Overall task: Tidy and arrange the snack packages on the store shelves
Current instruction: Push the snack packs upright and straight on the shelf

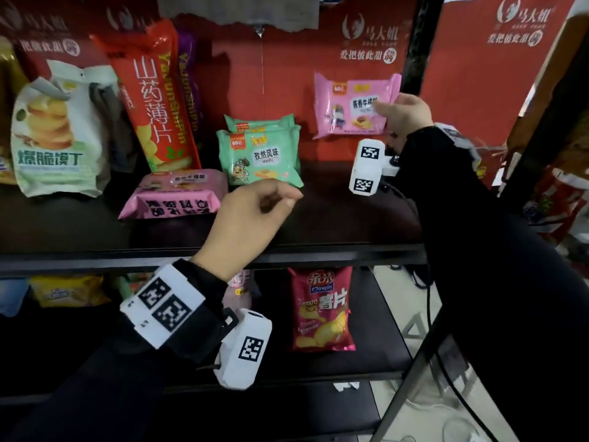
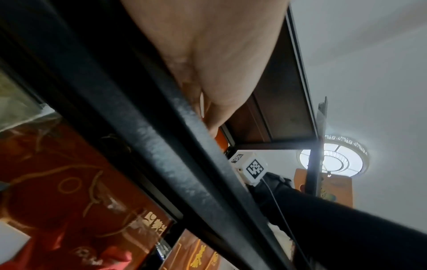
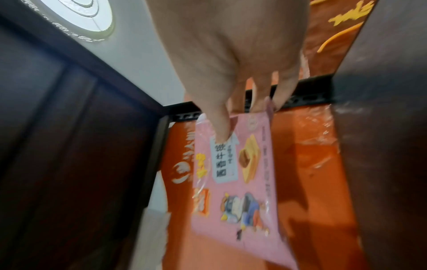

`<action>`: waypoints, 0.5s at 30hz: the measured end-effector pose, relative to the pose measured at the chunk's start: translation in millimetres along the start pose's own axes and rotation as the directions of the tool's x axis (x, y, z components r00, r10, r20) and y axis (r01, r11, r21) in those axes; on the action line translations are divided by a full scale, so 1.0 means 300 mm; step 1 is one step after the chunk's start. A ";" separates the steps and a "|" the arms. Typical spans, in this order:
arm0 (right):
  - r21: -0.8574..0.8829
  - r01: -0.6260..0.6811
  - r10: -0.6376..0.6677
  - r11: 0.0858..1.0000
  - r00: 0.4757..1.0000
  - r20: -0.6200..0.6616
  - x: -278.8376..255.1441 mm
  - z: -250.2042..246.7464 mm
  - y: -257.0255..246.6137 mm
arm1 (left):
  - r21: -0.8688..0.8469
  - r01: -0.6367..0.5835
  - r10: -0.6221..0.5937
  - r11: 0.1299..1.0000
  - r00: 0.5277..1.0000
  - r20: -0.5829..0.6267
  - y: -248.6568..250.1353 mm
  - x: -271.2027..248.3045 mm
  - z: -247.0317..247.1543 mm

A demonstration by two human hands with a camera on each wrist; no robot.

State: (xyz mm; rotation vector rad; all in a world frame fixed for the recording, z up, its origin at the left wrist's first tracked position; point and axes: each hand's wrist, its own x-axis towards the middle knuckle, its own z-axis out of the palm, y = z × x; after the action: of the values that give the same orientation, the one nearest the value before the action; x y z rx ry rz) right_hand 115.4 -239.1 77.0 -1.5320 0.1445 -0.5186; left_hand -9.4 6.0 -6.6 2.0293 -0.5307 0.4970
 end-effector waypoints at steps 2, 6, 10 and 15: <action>-0.071 -0.040 0.042 0.997 0.999 0.026 0.035 -0.014 0.042 | 0.059 -0.007 0.007 0.998 1.000 0.005 -0.018 -0.008 0.009; -0.246 -0.075 0.095 0.966 0.993 0.069 0.087 -0.046 0.112 | 0.290 -0.030 0.026 0.956 1.000 0.017 -0.026 -0.020 0.019; -0.386 -0.085 0.124 0.919 0.989 0.078 0.103 -0.039 0.135 | 0.402 -0.052 0.046 0.914 0.999 0.024 -0.020 -0.031 0.021; -0.537 -0.035 0.148 0.843 0.974 0.169 0.091 -0.035 0.139 | 0.417 -0.033 0.025 0.908 0.999 0.024 -0.013 -0.031 0.023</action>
State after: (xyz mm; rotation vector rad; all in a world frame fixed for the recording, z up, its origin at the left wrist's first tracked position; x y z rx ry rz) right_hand 145.0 -261.6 42.2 -2.1034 0.2146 -0.2442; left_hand -13.8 3.4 -17.6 2.4390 -0.4957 0.6549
